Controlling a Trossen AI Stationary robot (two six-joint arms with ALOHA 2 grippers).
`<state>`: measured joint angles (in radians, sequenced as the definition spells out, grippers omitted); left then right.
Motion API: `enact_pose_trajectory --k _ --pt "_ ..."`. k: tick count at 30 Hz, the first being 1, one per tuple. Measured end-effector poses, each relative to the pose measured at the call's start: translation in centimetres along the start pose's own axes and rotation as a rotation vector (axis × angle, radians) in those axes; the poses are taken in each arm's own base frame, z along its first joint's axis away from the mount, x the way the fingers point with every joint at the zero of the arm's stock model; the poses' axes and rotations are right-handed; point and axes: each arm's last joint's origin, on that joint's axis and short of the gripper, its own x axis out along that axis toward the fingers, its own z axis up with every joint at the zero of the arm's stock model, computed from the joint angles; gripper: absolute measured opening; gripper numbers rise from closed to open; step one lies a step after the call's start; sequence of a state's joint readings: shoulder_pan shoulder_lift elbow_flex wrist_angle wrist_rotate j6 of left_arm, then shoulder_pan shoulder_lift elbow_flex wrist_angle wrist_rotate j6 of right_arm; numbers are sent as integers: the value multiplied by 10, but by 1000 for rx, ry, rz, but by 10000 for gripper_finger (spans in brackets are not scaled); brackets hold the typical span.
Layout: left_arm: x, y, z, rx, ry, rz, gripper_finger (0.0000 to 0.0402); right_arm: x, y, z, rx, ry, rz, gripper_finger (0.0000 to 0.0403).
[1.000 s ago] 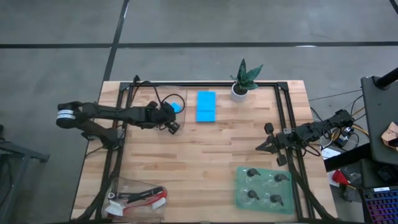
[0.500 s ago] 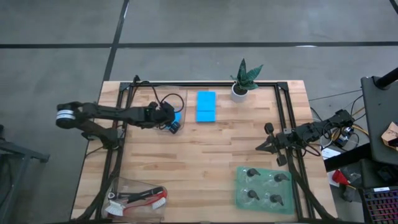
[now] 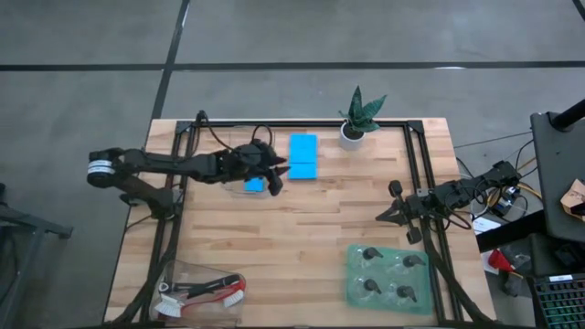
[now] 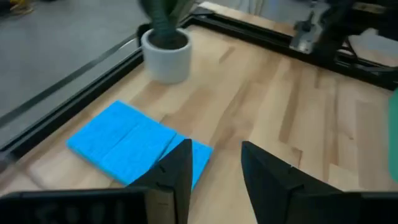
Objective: Pick & Place Kitchen Sink Supplies
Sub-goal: Put the sponge into the top transparent bin
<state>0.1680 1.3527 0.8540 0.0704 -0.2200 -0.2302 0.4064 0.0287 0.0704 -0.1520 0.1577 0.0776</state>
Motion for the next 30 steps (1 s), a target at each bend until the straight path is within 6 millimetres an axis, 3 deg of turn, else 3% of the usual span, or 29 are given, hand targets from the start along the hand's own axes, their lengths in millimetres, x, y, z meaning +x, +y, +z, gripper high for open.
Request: enact_pose_trajectory --k 11,23,30 --pt "58 -17 1 115 75 -108 196 0 0 0 0 0 0 8" --pt "128 -23 -19 295 391 -2 183 0 0 0 0 1 0 8" --pt "151 -22 -26 370 474 100 183 0 0 0 0 0 0 8"
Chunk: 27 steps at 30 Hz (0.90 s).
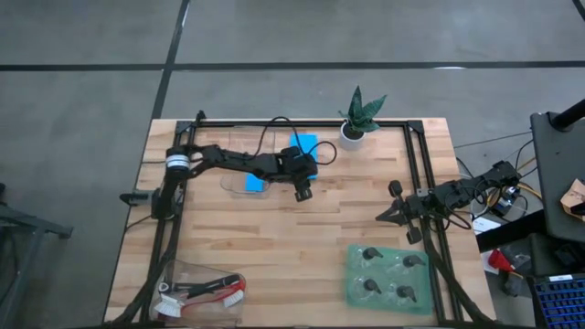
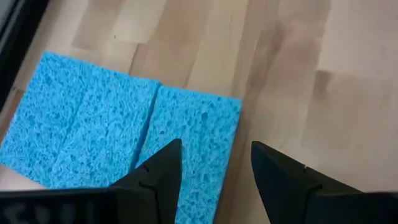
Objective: Pick & Place Kitchen Sink Supplies
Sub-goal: Put the sponge into the top transparent bin
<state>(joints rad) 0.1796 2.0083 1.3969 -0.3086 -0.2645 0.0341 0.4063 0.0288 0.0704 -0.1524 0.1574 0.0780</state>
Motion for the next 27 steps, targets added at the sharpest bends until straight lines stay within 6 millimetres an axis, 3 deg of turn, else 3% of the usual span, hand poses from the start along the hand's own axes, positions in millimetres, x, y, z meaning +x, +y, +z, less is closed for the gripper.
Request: enact_pose_trajectory --k 10,13,19,23,27 --pt "21 7 -12 -7 85 51 161 0 0 0 0 0 0 8" --pt "22 7 -13 -19 90 41 129 0 0 0 0 0 0 8" --pt "21 8 -14 -40 102 -13 13 0 0 0 0 0 0 8" --pt "19 8 -14 -61 105 -37 3 0 0 0 0 0 0 8" --pt "5 2 -8 -72 109 -70 1 0 0 0 0 0 0 8"
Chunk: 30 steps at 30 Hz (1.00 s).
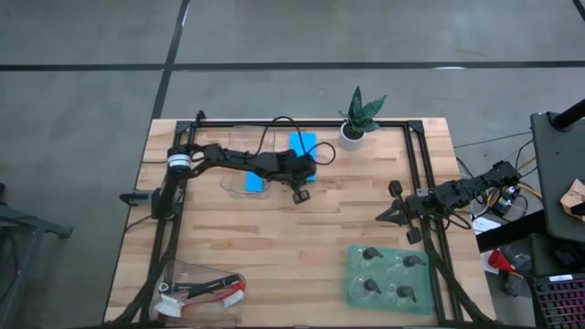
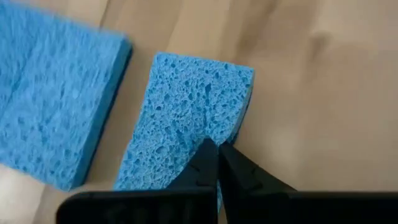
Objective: Pick & Place Kitchen Sink Supplies
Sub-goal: Put the sponge into the top transparent bin
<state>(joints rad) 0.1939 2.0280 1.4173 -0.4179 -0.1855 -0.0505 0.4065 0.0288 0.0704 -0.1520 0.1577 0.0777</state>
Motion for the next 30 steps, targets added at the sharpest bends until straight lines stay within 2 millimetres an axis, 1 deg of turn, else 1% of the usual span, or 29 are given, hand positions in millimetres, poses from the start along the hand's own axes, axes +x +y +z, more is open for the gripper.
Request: enact_pose_trajectory --k 2,6,11,14,17,19,21,24,27,30 --pt "-11 -2 5 2 -36 -8 1 0 0 0 0 0 0 8" --pt "-42 -1 14 -14 -104 -4 0 0 0 0 0 0 0 8" --pt "-85 4 20 -15 -174 73 0 0 0 0 0 0 0 8" --pt "-108 11 16 -33 -158 166 0 0 0 0 0 0 0 8" --pt "-123 21 6 -85 -129 255 0 0 0 0 0 0 0 8" --pt "-132 25 -2 -114 -126 273 0 0 0 0 0 0 0 8" --pt "-138 29 -13 -146 -120 289 0 0 0 0 0 0 0 8" --pt "-139 33 -32 -226 -103 311 0 0 0 0 0 0 0 8" --pt "-137 38 -51 -308 -89 323 0 0 0 0 0 0 0 8" --pt "-127 42 -70 -396 -58 334 0 0 0 0 0 0 0 8"
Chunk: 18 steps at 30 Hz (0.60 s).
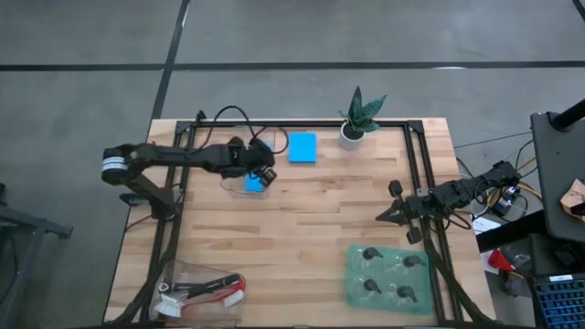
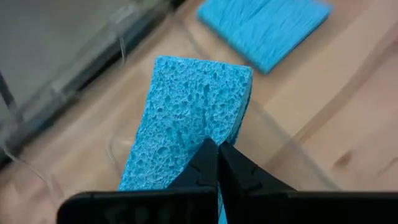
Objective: Pick & Place Kitchen Sink Supplies
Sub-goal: Put the sponge into the top transparent bin
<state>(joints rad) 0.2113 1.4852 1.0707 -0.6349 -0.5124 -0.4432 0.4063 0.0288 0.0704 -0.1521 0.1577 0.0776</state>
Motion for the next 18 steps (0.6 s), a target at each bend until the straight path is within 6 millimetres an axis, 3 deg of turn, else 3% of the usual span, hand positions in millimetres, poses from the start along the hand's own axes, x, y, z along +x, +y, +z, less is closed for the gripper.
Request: enact_pose_trajectory --k 7,11,18 --pt "24 7 -29 -66 91 -49 0 0 0 0 0 0 0 8" --pt "28 9 -33 -108 124 -73 6 0 0 0 0 0 0 8" --pt "26 8 -28 -131 114 -92 70 0 0 0 0 0 0 8"
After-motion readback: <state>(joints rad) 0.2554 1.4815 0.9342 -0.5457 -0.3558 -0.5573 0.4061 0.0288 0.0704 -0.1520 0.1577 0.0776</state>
